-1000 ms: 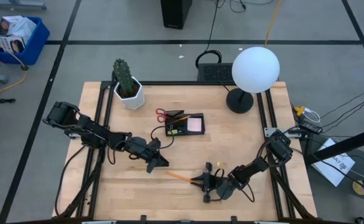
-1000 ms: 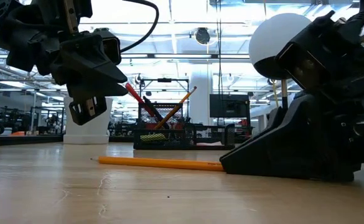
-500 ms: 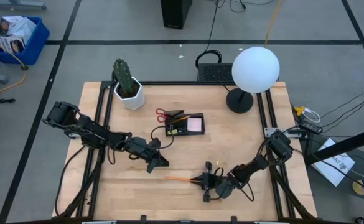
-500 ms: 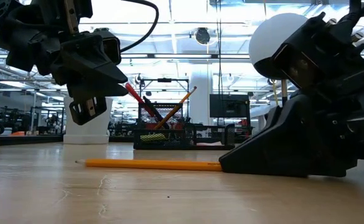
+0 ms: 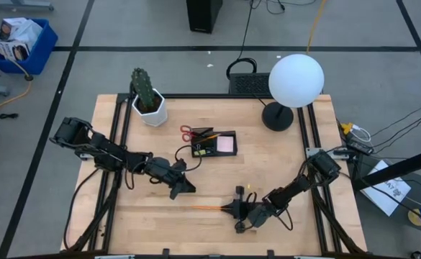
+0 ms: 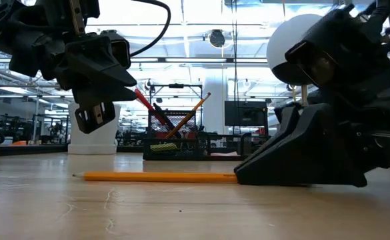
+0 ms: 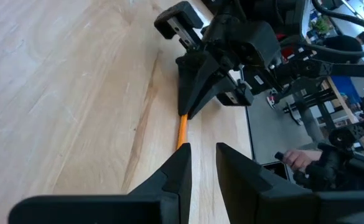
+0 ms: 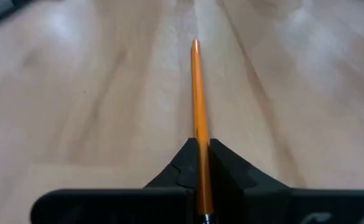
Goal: Pick and place office supplies into organizer
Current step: Put the orange pencil into the top left of the desk organizer
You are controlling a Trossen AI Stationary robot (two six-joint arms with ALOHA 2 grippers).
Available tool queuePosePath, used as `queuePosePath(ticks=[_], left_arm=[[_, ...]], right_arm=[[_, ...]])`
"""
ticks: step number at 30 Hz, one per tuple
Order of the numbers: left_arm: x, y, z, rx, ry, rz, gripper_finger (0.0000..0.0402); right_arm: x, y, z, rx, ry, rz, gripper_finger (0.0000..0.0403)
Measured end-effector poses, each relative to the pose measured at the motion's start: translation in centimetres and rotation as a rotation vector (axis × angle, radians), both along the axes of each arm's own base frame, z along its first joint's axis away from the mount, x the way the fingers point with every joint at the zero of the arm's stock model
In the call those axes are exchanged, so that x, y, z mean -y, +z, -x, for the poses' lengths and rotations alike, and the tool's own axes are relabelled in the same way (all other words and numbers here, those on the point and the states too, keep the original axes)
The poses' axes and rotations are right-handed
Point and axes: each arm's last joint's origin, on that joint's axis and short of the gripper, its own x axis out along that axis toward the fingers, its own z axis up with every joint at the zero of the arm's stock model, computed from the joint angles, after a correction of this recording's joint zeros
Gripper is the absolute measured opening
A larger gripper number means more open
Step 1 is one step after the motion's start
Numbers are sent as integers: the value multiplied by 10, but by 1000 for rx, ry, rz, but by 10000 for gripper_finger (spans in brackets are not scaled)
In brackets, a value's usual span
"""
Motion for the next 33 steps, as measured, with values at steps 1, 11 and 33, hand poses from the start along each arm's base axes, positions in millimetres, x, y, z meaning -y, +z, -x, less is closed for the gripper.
queuePosePath(ticks=[1, 11, 33], left_arm=[[0, 0, 0, 3, -1, 1, 76], [1, 5, -2, 58, -31, 8, 77], [-10, 2, -8, -49, -11, -26, 209]], right_arm=[[1, 4, -1, -8, 6, 19, 14], [14, 30, -9, -9, 22, 83, 13], [15, 63, -35, -18, 159, 182, 12]])
